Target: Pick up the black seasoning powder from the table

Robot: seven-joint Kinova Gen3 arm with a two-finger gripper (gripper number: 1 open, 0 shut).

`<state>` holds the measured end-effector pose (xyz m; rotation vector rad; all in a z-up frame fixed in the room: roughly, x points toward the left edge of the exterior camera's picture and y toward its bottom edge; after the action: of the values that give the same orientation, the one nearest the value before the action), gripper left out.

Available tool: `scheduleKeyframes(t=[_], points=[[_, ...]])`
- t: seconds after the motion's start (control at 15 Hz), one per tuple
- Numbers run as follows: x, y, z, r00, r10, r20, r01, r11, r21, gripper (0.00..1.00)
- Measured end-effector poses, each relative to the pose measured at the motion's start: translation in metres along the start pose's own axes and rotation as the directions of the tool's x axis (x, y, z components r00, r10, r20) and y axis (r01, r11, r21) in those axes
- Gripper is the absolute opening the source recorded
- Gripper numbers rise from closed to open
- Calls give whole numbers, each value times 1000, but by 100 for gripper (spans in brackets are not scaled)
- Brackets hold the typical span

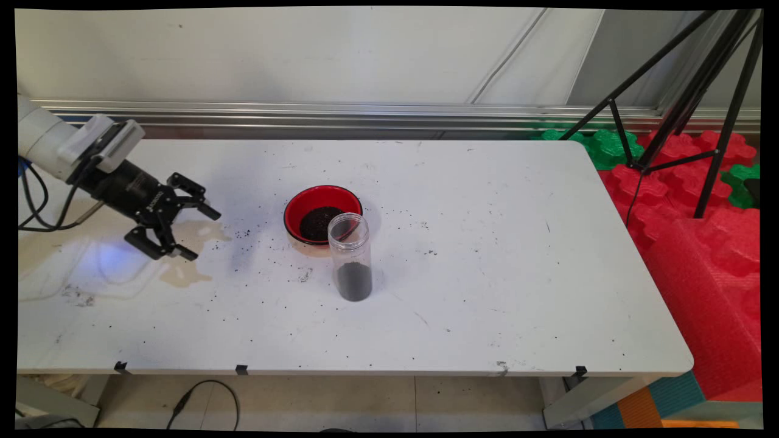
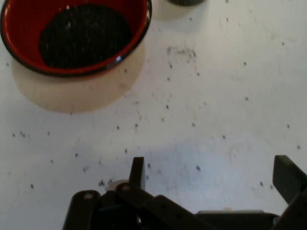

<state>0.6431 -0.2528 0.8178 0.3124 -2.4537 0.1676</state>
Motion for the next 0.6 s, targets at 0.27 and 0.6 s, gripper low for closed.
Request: scheduleKeyframes(t=[0.27,0.6], points=[[17,-7,13,999,7,-33,-7,1000,-6,100],[36,-12,29,997,26,-76,-28,999,-26,100]])
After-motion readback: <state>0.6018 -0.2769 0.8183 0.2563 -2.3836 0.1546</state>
